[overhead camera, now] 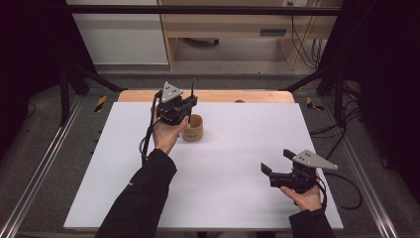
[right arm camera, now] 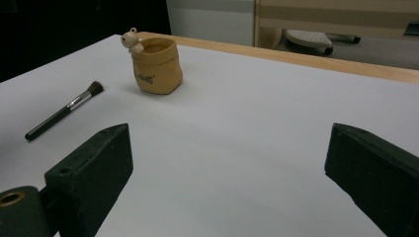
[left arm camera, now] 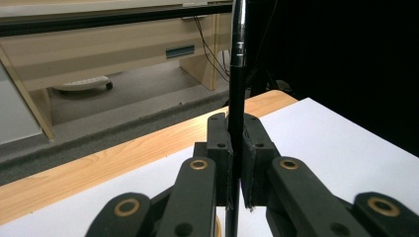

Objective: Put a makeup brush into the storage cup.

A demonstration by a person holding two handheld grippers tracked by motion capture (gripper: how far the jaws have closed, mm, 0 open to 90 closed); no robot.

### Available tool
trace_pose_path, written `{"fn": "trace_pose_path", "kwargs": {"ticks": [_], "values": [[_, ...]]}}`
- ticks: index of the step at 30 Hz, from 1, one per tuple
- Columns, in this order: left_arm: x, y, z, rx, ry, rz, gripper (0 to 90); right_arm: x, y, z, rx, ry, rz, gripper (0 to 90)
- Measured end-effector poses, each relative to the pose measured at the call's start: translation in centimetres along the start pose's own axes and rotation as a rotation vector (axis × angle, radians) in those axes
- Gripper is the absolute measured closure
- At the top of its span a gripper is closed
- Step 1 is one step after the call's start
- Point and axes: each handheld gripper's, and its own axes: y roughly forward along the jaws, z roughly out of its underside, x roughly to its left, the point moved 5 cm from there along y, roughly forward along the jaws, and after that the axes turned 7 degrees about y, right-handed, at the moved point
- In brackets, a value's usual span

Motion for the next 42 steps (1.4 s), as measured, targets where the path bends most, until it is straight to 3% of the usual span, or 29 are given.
{"fn": "trace_pose_path", "kwargs": {"ticks": [16, 28, 33, 42], "values": [[0.7, 2.8, 1.3, 0.027, -0.019, -0.025, 84.1, -0.1, -0.1, -0.1, -0.004, -0.005, -0.002, 4.6], [1.3, 4.9, 2.5, 0.053, -0.004, -0.046, 84.2, 0.0, -0.1, -0.1, -0.007, -0.006, -0.008, 4.6], [1.6, 5.5, 3.0, 0.052, -0.023, -0.039, 84.3, 0.0, -0.1, -0.1, -0.006, -0.001, -0.009, 4.6], [1.4, 6.9, 4.0, 0.080, -0.003, -0.042, 84.3, 0.1, 0.0, -0.1, -0.002, -0.012, -0.012, 4.7]]}}
